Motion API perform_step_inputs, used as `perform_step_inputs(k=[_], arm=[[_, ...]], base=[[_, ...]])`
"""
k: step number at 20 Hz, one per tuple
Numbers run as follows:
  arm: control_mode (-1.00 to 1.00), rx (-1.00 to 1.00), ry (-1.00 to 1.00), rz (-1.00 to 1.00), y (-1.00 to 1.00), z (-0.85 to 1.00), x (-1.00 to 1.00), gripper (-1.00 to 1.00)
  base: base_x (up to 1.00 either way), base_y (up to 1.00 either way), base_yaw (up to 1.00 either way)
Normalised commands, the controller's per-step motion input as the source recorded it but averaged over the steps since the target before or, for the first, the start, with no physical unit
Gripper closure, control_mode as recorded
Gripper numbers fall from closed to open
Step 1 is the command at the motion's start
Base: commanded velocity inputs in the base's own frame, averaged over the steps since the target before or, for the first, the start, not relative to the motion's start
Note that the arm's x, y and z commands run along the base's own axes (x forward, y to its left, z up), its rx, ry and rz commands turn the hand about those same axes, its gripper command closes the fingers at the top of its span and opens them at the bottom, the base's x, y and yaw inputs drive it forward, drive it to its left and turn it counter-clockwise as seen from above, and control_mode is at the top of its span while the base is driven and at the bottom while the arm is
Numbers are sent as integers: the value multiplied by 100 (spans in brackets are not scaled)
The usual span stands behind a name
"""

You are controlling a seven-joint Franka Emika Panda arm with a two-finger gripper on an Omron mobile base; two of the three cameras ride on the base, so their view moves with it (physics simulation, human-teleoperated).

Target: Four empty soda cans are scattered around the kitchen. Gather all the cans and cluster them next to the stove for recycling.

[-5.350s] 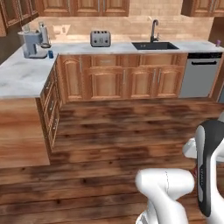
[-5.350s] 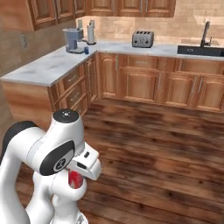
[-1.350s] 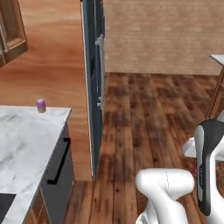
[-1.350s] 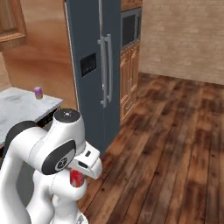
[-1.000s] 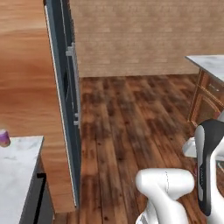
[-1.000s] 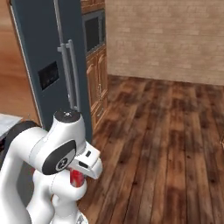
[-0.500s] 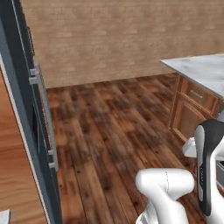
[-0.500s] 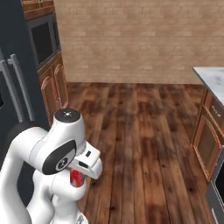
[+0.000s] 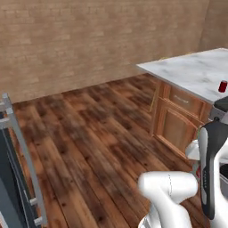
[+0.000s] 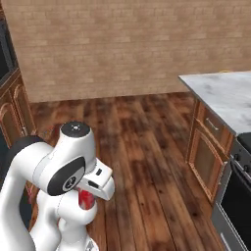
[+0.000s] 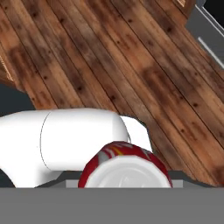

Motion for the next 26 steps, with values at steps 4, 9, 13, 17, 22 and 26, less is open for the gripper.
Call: perform_step_inputs(k=[4, 9, 13, 17, 22, 26], arm=[[100, 0, 0, 0, 0, 0, 0, 100], [100, 0, 0, 0, 0, 0, 0, 100], [100, 0, 0, 0, 0, 0, 0, 100], [100, 0, 0, 0, 0, 0, 0, 100], [100, 0, 0, 0, 0, 0, 0, 100], [100, 0, 0, 0, 0, 0, 0, 100]], base=[[60, 48, -39], [52, 52, -50], [54, 65, -52], [61, 75, -49], [31, 81, -40], [26, 83, -38]])
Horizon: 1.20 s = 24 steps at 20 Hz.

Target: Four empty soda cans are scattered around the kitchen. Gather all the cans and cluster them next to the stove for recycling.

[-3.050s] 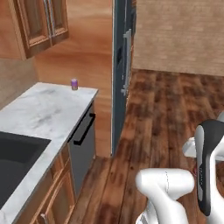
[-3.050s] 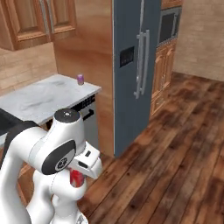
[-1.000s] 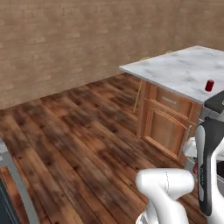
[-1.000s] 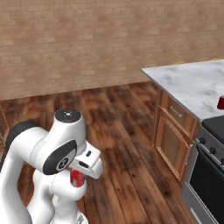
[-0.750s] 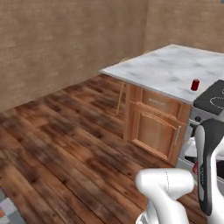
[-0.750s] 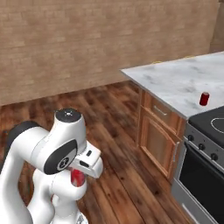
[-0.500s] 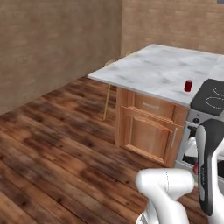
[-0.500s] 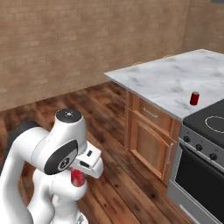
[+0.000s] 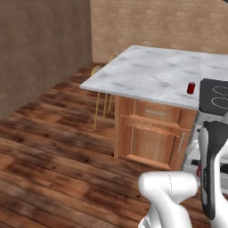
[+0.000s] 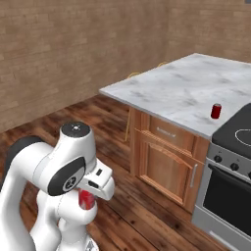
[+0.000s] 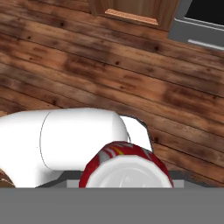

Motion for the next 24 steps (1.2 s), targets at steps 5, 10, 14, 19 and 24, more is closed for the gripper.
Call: perform_step_inputs(k=[5, 10, 14, 19, 24], arm=[[100, 0, 0, 0, 0, 0, 0, 100], [100, 0, 0, 0, 0, 0, 0, 100], [100, 0, 0, 0, 0, 0, 0, 100], [100, 0, 0, 0, 0, 0, 0, 100], [100, 0, 0, 0, 0, 0, 0, 100]], base=[[37, 59, -36], [48, 36, -32], [65, 23, -26], [90, 18, -28], [75, 11, -11]])
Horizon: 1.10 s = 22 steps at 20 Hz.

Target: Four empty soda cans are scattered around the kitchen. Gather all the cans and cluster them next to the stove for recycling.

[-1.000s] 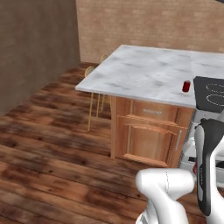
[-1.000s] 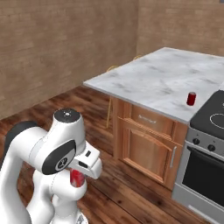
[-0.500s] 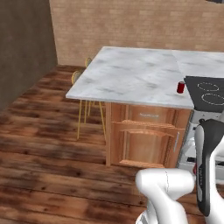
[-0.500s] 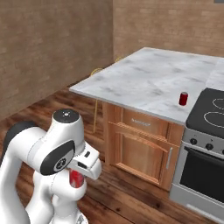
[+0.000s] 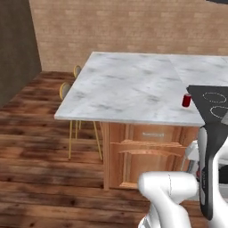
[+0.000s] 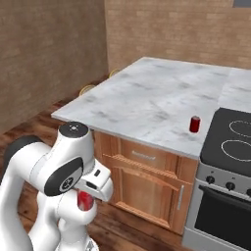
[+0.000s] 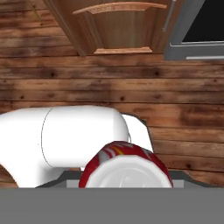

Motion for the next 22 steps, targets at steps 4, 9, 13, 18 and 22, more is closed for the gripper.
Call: perform_step_inputs(k=[4, 9, 13, 18, 22], arm=[[100, 0, 0, 0, 0, 0, 0, 100], [100, 0, 0, 0, 0, 0, 0, 100], [100, 0, 0, 0, 0, 0, 0, 100], [100, 0, 0, 0, 0, 0, 0, 100], [100, 0, 0, 0, 0, 0, 0, 100]], base=[[64, 0, -6], [76, 0, -8], [71, 0, -9], [62, 0, -9], [57, 0, -9]])
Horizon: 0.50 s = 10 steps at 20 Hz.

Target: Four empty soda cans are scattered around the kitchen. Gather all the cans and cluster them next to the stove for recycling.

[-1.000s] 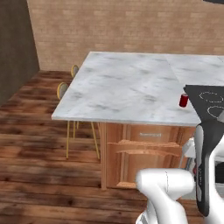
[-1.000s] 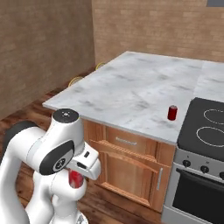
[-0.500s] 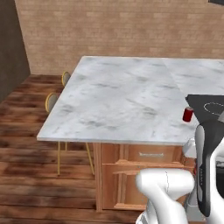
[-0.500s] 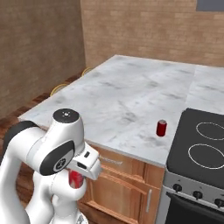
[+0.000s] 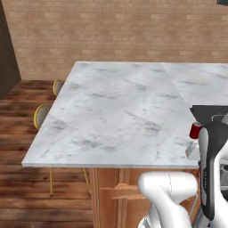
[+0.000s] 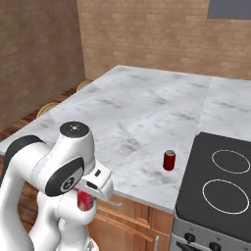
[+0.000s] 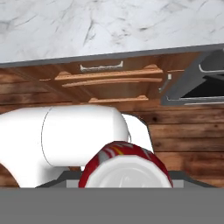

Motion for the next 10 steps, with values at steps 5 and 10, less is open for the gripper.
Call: perform_step_inputs(k=[5, 10], arm=[[100, 0, 0, 0, 0, 0, 0, 100], [100, 0, 0, 0, 0, 0, 0, 100]], base=[[31, 0, -9], [3, 0, -5]])
